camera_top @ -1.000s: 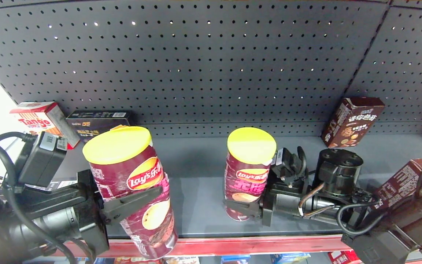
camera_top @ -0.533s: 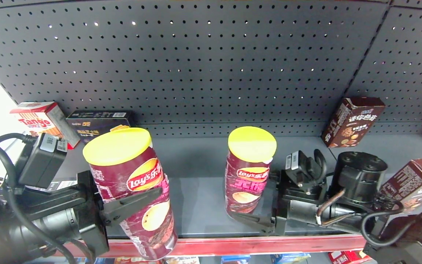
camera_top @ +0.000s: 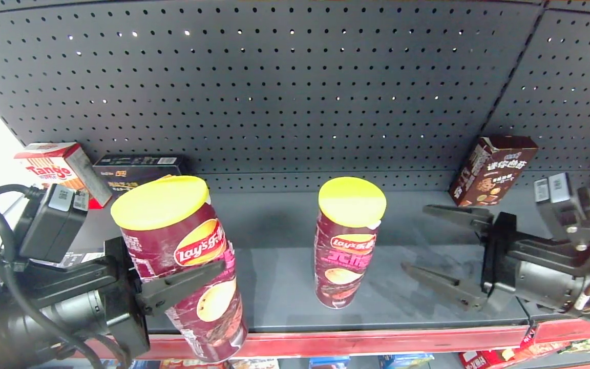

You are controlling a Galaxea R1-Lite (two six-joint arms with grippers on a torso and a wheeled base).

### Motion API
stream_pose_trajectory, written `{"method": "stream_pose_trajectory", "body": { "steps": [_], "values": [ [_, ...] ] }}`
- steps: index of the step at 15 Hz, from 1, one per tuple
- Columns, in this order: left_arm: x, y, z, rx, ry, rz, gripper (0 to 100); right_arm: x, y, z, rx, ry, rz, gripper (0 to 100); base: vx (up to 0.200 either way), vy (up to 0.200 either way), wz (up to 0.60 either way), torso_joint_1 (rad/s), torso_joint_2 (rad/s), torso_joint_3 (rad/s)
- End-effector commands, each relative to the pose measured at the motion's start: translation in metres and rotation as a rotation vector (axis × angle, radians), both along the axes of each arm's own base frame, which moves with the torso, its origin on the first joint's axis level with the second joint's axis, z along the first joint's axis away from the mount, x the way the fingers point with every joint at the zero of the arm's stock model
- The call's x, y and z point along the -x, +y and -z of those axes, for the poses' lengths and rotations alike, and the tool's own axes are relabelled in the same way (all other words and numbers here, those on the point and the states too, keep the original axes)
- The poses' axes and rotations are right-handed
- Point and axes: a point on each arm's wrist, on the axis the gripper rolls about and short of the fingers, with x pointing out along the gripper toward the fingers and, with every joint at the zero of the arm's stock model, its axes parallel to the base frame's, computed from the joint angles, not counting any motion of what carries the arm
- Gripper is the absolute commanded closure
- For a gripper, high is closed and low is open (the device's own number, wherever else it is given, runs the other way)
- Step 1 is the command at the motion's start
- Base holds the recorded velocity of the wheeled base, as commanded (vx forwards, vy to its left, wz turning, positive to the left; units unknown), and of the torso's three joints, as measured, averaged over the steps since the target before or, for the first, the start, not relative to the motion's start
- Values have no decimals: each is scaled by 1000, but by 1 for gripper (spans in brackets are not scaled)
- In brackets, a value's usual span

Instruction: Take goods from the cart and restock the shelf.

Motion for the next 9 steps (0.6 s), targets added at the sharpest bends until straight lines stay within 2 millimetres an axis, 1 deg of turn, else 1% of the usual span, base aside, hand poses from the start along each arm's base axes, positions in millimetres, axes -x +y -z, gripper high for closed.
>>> {"method": "stream_pose_trajectory", "body": {
  "steps": [1, 2, 3, 4, 5, 6, 7, 8, 9],
  "values": [
    [1, 1, -2, 4, -9, 0, 100, 46, -29, -43, -83, -132, 145, 0, 0, 0, 0, 0, 0, 0],
    [3, 1, -3, 6, -13, -1, 100, 58, -36, -47, -97, -144, 203, 0, 0, 0, 0, 0, 0, 0],
    [6, 2, -3, 8, -19, -1, 100, 76, -47, -48, -109, -144, 287, 0, 0, 0, 0, 0, 0, 0],
    [7, 3, -3, 8, -21, -1, 100, 87, -54, -48, -118, -145, 328, 0, 0, 0, 0, 0, 0, 0],
    [8, 3, -4, 10, -23, 2, 100, 110, -66, -45, -125, -137, 386, 0, 0, 0, 0, 0, 0, 0],
    [8, 3, -5, 12, -31, 5, 100, 127, -75, -37, -115, -119, 413, 0, 0, 0, 0, 0, 0, 0],
    [8, 2, -5, 12, -32, 8, 100, 145, -85, -23, -99, -91, 441, 0, 0, 0, 0, 0, 0, 0],
    [9, 2, -5, 12, -33, 9, 100, 155, -90, -12, -83, -65, 459, 0, 0, 0, 0, 0, 0, 0],
    [9, 2, -3, 8, -23, 11, 100, 176, -100, 15, -67, -8, 475, 0, 0, 0, 0, 0, 0, 0]
  ]
}}
